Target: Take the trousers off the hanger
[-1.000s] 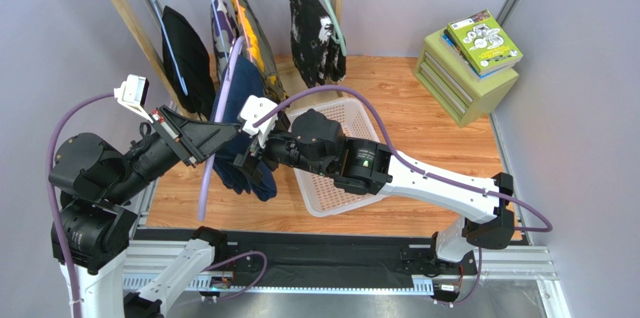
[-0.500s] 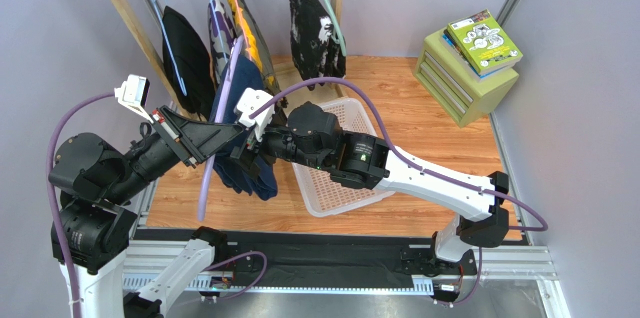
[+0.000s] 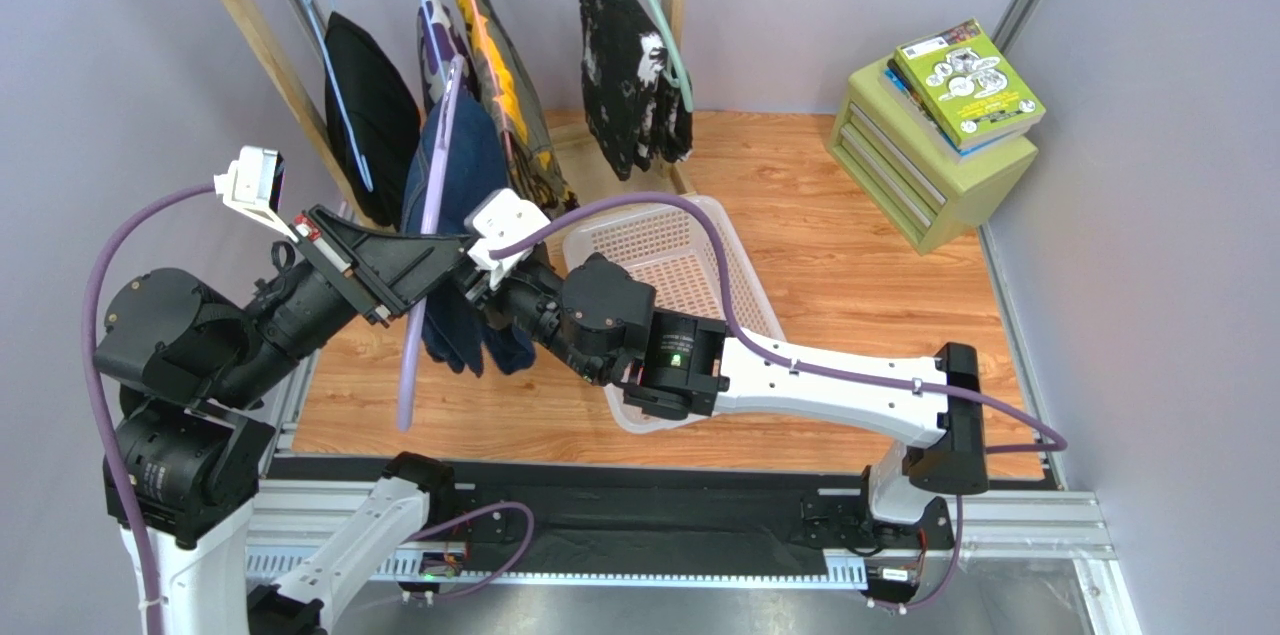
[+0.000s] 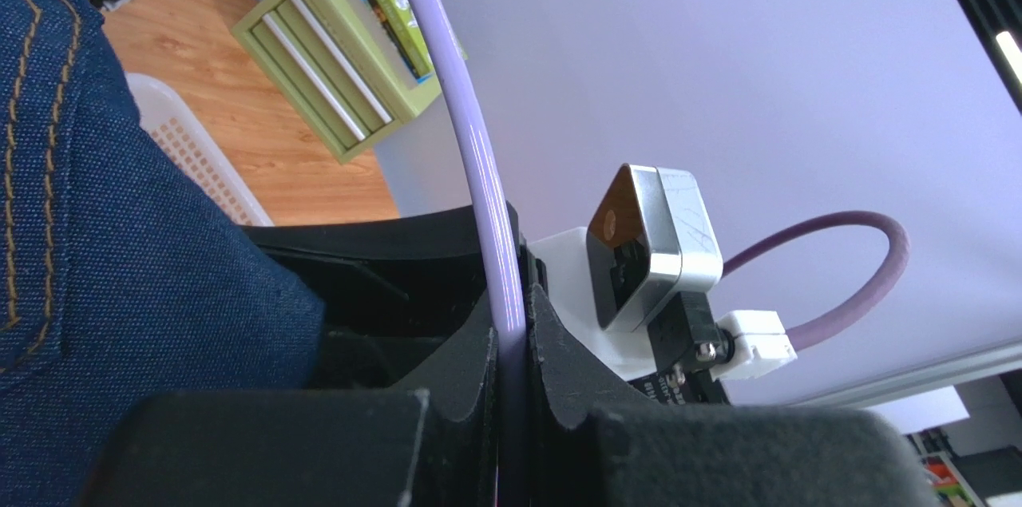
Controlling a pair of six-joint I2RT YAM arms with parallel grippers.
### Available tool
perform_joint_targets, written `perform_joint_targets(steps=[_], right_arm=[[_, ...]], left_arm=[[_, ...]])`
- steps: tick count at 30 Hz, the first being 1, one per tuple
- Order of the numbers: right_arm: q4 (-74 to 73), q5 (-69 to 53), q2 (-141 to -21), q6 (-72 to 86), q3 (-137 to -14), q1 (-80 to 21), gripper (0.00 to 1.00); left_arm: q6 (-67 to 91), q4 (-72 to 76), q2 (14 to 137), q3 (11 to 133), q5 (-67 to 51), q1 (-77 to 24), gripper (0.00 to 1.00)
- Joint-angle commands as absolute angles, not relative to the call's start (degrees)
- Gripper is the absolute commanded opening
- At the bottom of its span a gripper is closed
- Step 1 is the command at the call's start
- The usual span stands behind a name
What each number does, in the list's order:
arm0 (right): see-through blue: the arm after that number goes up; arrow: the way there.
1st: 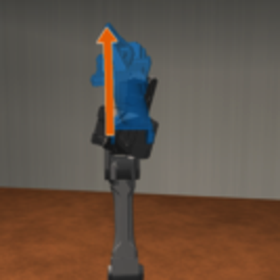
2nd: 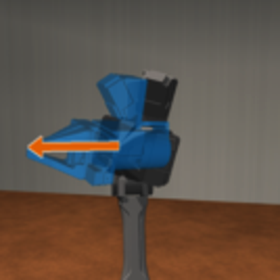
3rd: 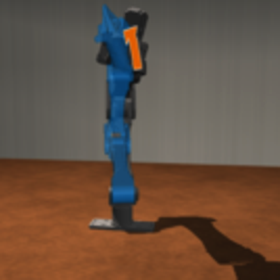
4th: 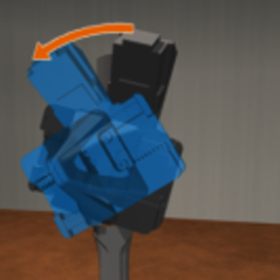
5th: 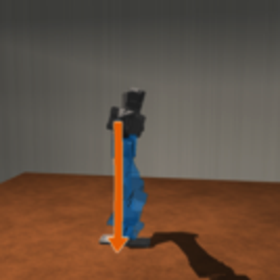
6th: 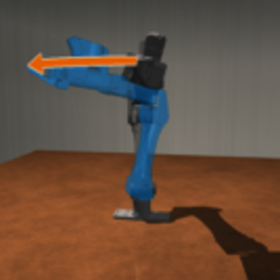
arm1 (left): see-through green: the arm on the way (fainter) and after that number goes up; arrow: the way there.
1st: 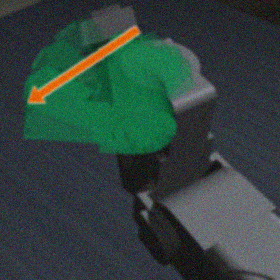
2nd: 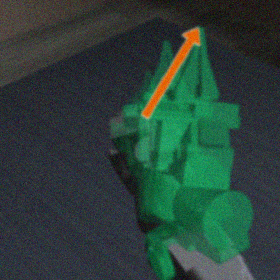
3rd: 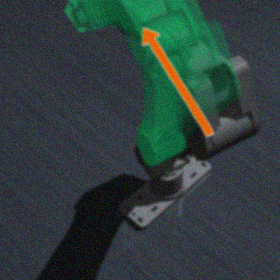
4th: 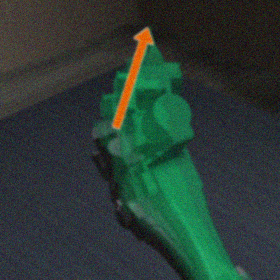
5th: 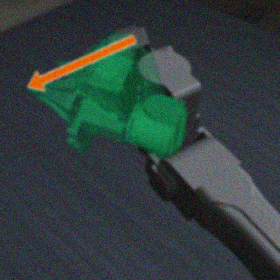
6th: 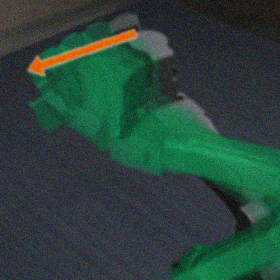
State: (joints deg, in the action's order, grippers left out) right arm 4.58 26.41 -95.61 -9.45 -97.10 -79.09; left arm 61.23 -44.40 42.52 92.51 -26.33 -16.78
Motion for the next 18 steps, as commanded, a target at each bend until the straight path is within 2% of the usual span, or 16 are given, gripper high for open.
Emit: perform_joint_targets(steps=[1,2,3,10,18], right_arm=[[19.85,33.75,-93.87,-6.69,-95.19,-78.57,0.2],[20.39,33.49,-93.17,-5.03,-94.84,-78.66,0.05],[21.17,33.23,-92.73,-4.14,-94.4,-78.66,0.0],[22.32,28.05,-88.86,7.19,-92.55,-78.66,0.0],[22.77,24.96,-83.59,16.96,-93.16,-78.57,0.0]], left_arm=[[60.47,-38.05,40.08,92.64,-25.41,-17.14,0.0],[60.29,-38.23,39.9,92.46,-24.7,-17.14,0.0],[60.12,-38.41,39.64,92.2,-23.83,-17.14,0.0],[59.59,-39.29,36.13,88.25,-14.52,-17.23,0.0],[59.68,-39.29,33.84,83.59,-10.72,-17.23,0.0]])
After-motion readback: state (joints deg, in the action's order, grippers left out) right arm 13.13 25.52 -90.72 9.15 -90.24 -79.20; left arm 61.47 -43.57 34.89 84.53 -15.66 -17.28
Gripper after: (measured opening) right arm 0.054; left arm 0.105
